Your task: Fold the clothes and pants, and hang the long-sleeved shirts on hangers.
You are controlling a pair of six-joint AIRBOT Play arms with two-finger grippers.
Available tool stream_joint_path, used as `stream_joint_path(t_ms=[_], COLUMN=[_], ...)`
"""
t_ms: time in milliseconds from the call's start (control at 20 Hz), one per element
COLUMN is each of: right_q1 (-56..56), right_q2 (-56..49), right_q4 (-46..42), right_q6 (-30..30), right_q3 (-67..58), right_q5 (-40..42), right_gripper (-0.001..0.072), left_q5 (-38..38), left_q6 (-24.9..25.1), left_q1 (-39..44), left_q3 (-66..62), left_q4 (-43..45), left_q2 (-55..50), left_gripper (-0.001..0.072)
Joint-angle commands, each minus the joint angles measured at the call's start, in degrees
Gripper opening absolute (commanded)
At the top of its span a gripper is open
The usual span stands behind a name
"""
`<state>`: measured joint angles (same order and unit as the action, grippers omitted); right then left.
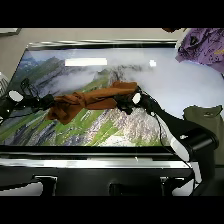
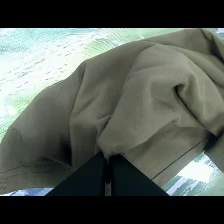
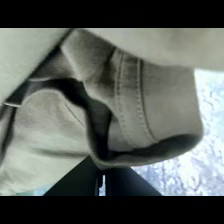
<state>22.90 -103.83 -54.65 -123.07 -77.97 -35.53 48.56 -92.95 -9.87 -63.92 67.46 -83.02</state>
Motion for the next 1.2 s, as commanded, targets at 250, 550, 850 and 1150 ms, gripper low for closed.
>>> stream_joint_path(t_ms=[250, 550, 850, 1150], right_q1=[-4.2, -13.4, -15.9, -15.9], right_q2=[7.0, 29.4, 53.7, 62.3], right_q4=[-8.6, -14.5, -24.6, -28.8], right_q6=[3.0, 18.9, 20.3, 13.5], right_q3=[-10.8, -23.1, -27.3, -27.2], right_q5=[-4.2, -14.3, -24.5, -31.3], right_gripper=[0.0022, 0.0022, 0.0023, 0.0023], left_q5=[4.5, 17.0, 24.4, 31.6], left_q6=[1.7, 1.7, 1.7, 0.4], left_q1=[-1.2, -1.0, -1.0, -1.0], left_q3=[-7.3, -35.6, -49.4, -49.3], left_q4=[1.8, 11.5, 12.3, 12.3], left_q2=[2.9, 10.5, 24.9, 35.5], left_gripper=[0.0015, 0.0015, 0.0015, 0.0015])
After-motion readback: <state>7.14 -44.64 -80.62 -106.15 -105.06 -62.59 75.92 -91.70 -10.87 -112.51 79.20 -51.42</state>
